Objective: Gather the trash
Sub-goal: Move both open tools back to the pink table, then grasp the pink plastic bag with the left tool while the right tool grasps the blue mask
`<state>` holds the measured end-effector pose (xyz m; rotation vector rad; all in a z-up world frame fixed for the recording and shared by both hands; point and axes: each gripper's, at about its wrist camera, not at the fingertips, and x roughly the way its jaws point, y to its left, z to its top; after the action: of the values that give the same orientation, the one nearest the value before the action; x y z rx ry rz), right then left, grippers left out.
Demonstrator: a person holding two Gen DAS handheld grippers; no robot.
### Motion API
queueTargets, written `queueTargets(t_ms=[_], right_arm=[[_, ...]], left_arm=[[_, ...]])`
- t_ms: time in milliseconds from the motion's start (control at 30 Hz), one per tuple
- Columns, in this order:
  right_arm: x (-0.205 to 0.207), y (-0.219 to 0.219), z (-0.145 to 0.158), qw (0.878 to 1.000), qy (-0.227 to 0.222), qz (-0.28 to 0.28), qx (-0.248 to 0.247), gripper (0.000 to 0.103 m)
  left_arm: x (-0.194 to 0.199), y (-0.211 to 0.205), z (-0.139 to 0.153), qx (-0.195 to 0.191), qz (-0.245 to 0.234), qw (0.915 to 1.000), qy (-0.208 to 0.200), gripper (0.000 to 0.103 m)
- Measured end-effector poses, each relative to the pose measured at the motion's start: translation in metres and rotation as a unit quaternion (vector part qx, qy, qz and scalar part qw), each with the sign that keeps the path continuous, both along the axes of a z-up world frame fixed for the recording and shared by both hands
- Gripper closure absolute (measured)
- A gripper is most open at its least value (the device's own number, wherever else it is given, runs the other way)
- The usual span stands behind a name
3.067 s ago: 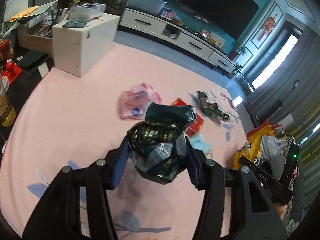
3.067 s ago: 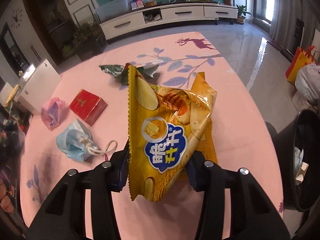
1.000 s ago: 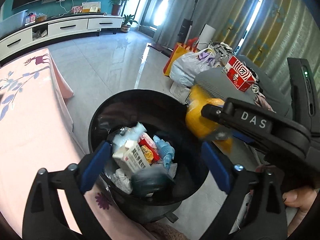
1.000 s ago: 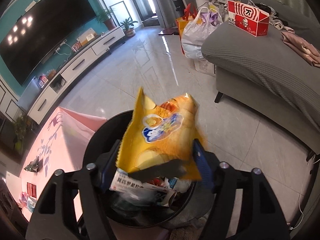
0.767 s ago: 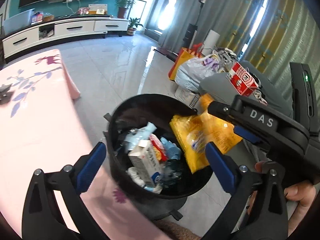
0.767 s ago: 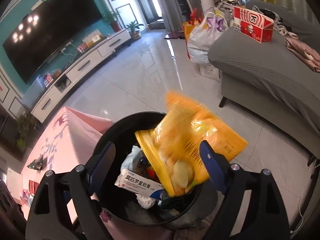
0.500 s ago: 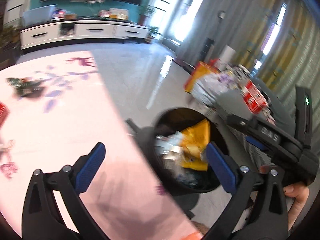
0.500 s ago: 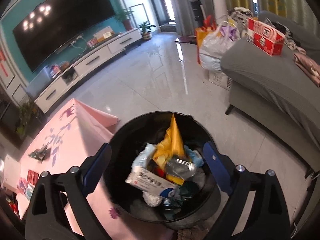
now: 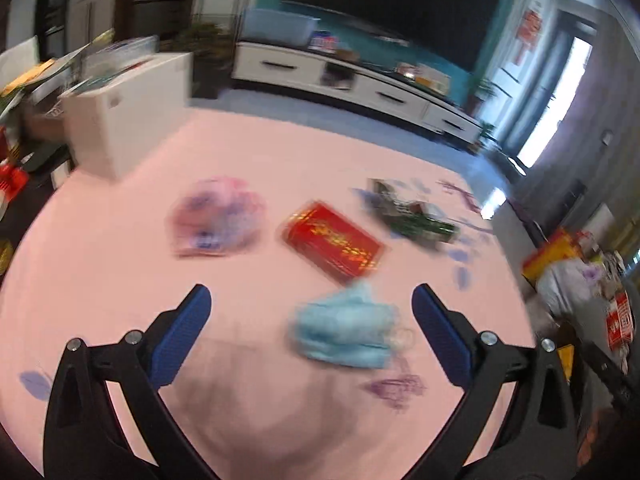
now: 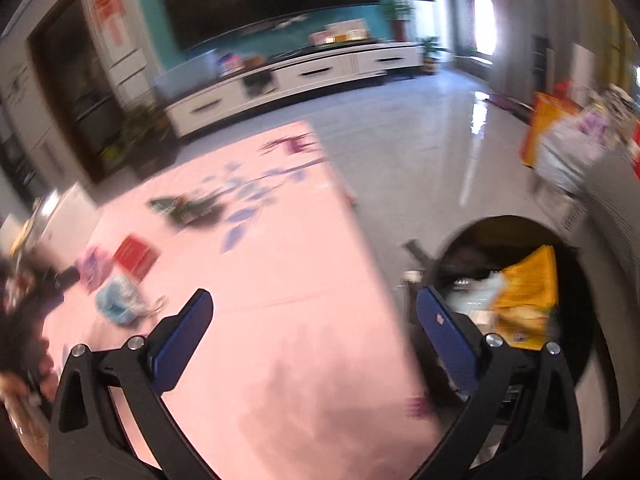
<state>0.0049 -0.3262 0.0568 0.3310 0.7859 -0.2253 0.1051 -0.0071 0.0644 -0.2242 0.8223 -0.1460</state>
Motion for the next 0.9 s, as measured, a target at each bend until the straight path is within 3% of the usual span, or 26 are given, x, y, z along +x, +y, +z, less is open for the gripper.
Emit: queueTargets(t_ms=[67, 100, 167, 333, 500, 633, 733, 800, 900], right_arm=[[0.014, 0.029, -0.006, 0.999, 0.004, 0.036, 0.004, 0.004], [0.023, 0.043, -0.009, 0.998, 0.009, 0.054, 0.013, 0.004], [0.035, 0.064, -0.014, 0.997, 0.014, 0.072, 0.03, 0.004], [0.08, 0.122, -0.03, 0.99, 0.041, 0.114, 0.07, 0.004], [0.124, 0.18, -0.038, 0.985, 0.042, 0.147, 0.075, 0.005], [0.147, 0.207, -0.048, 0.983, 0.049, 0.161, 0.074, 0.013], [0.152, 0.218, -0.054, 0.985, 0.047, 0.156, 0.051, 0.024], [0.154, 0.22, -0.059, 0.985, 0.052, 0.162, 0.043, 0.029], [0.153, 0.22, -0.067, 0.983, 0.061, 0.171, 0.041, 0.04]], left_arm=[[0.02, 0.027, 0.0, -0.022, 0.024, 0.9993, 0.017, 0.003], [0.03, 0.041, 0.001, -0.054, 0.024, 0.9981, 0.02, 0.004], [0.038, 0.057, 0.001, -0.087, 0.018, 0.996, 0.003, 0.004], [0.065, 0.077, -0.024, -0.072, 0.037, 0.9962, 0.032, 0.003], [0.08, 0.094, -0.054, -0.114, 0.045, 0.9906, 0.062, 0.003], [0.079, 0.099, -0.062, -0.144, 0.047, 0.9873, 0.046, 0.004], [0.079, 0.087, -0.064, -0.139, 0.021, 0.9897, 0.029, 0.003], [0.078, 0.077, -0.065, -0.105, 0.014, 0.9942, 0.016, 0.006], [0.075, 0.058, -0.063, -0.029, 0.007, 0.9995, 0.011, 0.036]])
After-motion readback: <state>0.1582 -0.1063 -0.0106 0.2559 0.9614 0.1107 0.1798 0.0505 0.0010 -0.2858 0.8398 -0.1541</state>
